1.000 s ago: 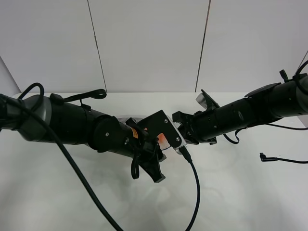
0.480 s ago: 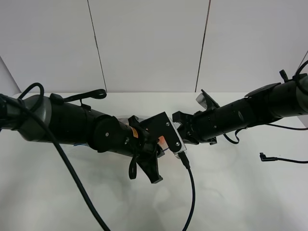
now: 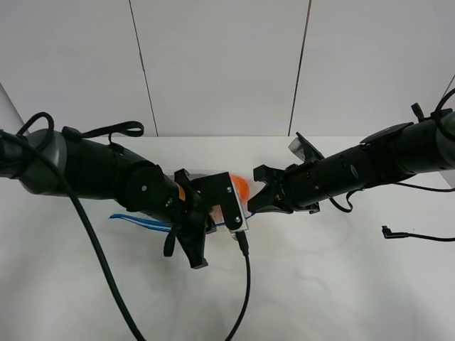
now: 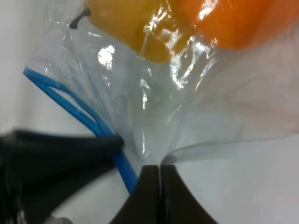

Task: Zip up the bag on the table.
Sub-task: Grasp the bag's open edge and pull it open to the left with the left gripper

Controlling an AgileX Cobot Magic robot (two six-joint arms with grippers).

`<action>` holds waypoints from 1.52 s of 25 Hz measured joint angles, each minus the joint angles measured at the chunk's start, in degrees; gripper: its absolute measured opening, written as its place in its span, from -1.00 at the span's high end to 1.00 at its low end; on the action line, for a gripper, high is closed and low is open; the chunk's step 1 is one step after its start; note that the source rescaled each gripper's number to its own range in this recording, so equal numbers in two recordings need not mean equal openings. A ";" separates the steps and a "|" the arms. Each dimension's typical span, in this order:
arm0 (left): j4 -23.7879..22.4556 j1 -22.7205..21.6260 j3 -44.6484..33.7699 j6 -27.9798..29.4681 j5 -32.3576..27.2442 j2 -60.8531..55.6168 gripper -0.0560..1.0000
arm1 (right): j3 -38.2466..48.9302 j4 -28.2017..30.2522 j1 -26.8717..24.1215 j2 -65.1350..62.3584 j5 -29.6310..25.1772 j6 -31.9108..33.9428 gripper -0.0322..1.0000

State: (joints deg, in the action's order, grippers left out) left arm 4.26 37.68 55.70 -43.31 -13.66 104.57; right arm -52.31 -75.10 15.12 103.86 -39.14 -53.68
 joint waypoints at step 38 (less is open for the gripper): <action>-16.35 -25.60 0.00 20.74 -5.89 0.00 0.68 | -0.19 -0.42 0.17 0.00 0.95 0.22 0.94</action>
State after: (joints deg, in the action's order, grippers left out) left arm -12.09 12.08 55.70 -22.56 -19.56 104.57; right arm -52.50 -75.52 15.28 103.86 -38.19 -53.46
